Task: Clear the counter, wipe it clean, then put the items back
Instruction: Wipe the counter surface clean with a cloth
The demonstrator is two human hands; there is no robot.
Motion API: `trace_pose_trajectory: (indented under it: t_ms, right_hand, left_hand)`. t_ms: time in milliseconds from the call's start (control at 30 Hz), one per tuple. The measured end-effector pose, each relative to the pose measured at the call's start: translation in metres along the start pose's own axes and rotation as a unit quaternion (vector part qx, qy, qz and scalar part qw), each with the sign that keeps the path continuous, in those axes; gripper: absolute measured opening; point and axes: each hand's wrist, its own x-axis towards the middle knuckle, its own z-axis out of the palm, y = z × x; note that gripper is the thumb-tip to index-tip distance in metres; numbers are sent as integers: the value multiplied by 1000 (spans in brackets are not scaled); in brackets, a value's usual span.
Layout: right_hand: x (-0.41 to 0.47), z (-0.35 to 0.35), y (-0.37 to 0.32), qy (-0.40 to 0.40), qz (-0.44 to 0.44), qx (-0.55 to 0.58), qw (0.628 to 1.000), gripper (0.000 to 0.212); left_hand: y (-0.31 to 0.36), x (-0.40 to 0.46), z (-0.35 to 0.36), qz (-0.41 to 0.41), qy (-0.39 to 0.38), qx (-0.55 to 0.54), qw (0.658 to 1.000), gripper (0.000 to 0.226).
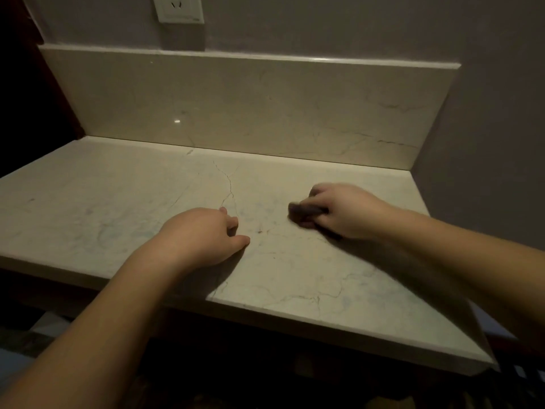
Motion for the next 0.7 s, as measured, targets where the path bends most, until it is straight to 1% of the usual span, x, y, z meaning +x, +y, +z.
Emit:
trace_pose_trajectory:
  t_ms: [67, 100, 133, 200, 233, 333, 400, 500, 633, 700]
  right_hand:
    - [-34, 0, -33, -32, -79, 16, 996, 29]
    - [-46, 0, -42, -48, -105, 11, 993, 30]
    - [-51, -2, -44, -63, -113, 8, 992, 30]
    - [-46, -6, -41, -80, -89, 20, 993, 30]
    - [-37, -7, -40, -76, -69, 27, 994, 30]
    - [-2, 3, -47, -35, -15, 17, 999, 31]
    - [11, 11, -59, -19, 5, 9, 1000, 30]
    - [-5, 12, -73, -13, 8, 22, 1000, 29]
    - [-62, 8, -84, -38, -43, 39, 998, 28]
    - [-83, 6, -83, -55, -48, 33, 997, 29]
  left_hand:
    - [0, 0, -1, 4, 2, 2, 1000, 49]
    - [-1, 1, -1, 5, 4, 3, 1000, 48]
    - [-3, 2, 0, 6, 6, 2, 1000, 47]
    - [-5, 4, 1, 6, 8, 1, 1000, 44]
    - [-6, 5, 0, 6, 9, 0, 1000, 43]
    - [-5, 5, -2, 9, 15, -10, 1000, 39]
    - [-4, 4, -4, 6, 23, -23, 999, 36]
    - [-7, 6, -3, 10, 29, -26, 999, 34]
    - [-12, 10, 1, 17, 24, -23, 999, 34]
    - [-14, 13, 2, 23, 18, -18, 999, 34]
